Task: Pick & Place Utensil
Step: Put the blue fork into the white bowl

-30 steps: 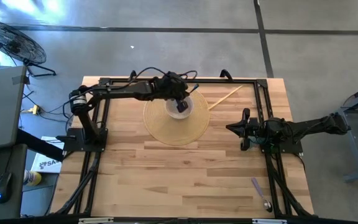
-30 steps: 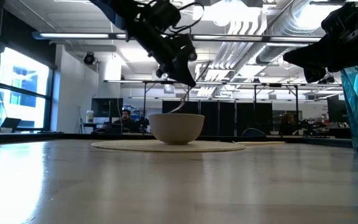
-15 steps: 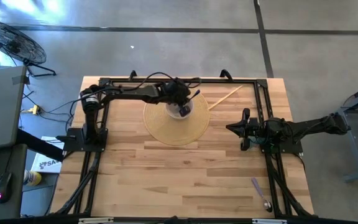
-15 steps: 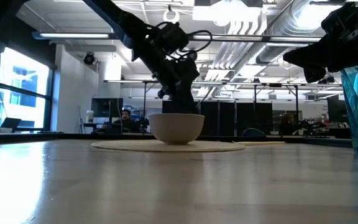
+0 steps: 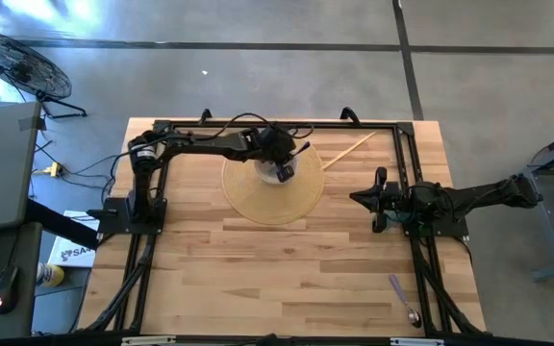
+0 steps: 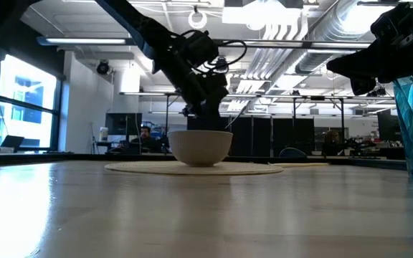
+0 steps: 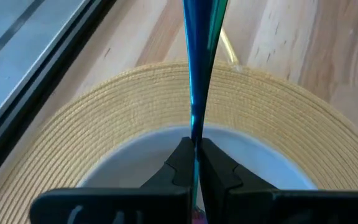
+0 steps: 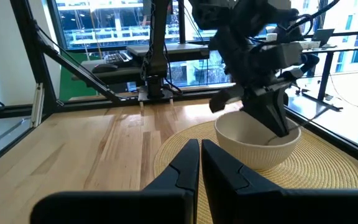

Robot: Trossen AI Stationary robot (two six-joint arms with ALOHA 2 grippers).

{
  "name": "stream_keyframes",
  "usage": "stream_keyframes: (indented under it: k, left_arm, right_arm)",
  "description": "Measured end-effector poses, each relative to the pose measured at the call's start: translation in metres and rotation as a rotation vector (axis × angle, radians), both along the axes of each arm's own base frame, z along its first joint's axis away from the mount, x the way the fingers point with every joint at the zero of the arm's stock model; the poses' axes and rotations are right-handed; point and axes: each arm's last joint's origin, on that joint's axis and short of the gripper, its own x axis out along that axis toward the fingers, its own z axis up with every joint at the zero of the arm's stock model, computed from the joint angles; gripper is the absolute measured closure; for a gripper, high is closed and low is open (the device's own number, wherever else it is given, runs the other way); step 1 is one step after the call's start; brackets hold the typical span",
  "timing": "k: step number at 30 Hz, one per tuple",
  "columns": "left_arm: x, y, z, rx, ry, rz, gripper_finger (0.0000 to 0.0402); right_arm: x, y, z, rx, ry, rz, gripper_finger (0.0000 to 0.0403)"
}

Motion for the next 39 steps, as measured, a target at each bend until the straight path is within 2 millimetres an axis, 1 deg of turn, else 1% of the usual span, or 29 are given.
stream_keyframes:
  k: [3, 10, 18, 21, 26, 34, 39]
  left_arm:
    - [0.001, 0.000, -0.011, -0.029, 0.032, -0.002, 0.0398]
    - [0.002, -0.001, -0.012, -0.035, 0.027, 0.000, 0.0395]
    - [0.001, -0.001, -0.012, -0.028, 0.031, -0.012, 0.0354]
    - [0.000, -0.002, -0.007, -0.025, 0.030, -0.017, 0.0347]
    - [-0.004, -0.005, 0.005, -0.027, 0.012, -0.041, 0.0345]
    - [-0.011, -0.015, 0.019, -0.034, 0.040, -0.054, 0.0345]
    - [-0.018, -0.017, 0.025, -0.048, 0.071, -0.045, 0.0345]
  right_arm:
    - [0.000, 0.000, 0.000, 0.000, 0.000, 0.000, 0.0391]
    - [0.000, 0.000, 0.000, 0.000, 0.000, 0.000, 0.0391]
    - [0.000, 0.000, 0.000, 0.000, 0.000, 0.000, 0.0391]
    - [0.000, 0.000, 0.000, 0.000, 0.001, 0.000, 0.0391]
    - [0.000, 0.000, 0.000, 0.000, 0.001, 0.000, 0.0391]
    - [0.000, 0.000, 0.000, 0.000, -0.001, 0.000, 0.0391]
    - [0.000, 0.000, 0.000, 0.000, -0.001, 0.000, 0.0391]
